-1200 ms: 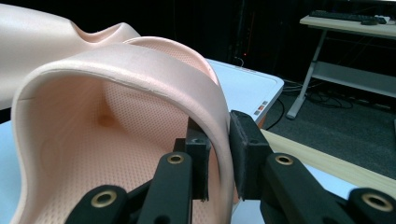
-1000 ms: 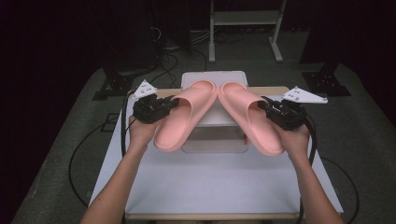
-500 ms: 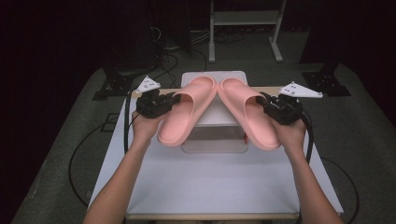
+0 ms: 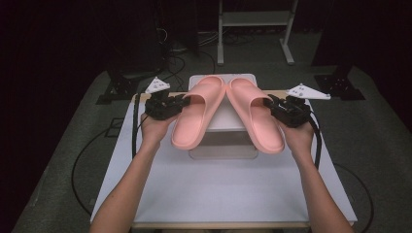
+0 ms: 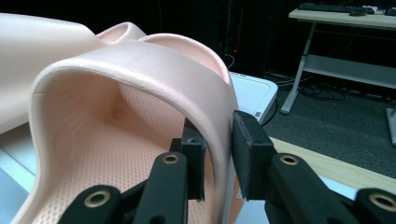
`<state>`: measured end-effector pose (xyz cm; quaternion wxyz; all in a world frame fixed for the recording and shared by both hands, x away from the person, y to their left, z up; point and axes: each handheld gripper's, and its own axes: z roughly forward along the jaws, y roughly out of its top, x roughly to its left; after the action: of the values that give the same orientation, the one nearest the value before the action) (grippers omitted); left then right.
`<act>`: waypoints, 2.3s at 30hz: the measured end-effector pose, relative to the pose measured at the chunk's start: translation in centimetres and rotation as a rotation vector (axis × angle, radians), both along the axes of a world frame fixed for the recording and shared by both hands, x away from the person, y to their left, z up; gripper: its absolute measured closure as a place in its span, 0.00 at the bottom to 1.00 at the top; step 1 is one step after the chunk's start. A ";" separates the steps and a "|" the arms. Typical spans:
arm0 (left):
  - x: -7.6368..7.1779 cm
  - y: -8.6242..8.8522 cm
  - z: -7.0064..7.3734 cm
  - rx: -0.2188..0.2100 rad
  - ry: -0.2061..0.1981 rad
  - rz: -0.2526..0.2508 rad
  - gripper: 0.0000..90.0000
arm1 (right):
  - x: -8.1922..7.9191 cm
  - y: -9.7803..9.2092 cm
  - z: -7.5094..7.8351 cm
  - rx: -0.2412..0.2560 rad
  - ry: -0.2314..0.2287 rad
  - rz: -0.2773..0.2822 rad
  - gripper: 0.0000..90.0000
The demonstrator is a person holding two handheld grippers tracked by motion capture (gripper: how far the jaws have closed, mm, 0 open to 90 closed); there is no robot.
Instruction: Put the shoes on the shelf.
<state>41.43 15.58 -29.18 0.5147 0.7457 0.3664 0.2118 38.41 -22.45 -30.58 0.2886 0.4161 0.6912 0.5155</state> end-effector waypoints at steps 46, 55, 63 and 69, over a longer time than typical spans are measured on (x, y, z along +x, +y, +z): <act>1.3 -1.0 -0.1 -0.019 0.016 0.048 0.77 | 1.4 2.6 0.4 0.057 0.016 -0.051 0.75; 1.5 -1.3 0.0 -0.027 0.022 0.050 0.76 | 1.6 2.9 0.4 0.061 0.017 -0.060 0.75; 1.7 -1.5 0.0 -0.024 0.027 0.055 0.76 | 1.9 3.3 0.5 0.061 0.017 -0.066 0.74; 1.9 -1.5 -0.1 -0.026 0.033 0.059 0.76 | 2.1 3.7 0.4 0.071 0.022 -0.071 0.73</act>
<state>43.36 14.12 -29.27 0.5119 0.7311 0.3994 0.2096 40.55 -18.77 -30.15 0.2843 0.4560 0.6603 0.5247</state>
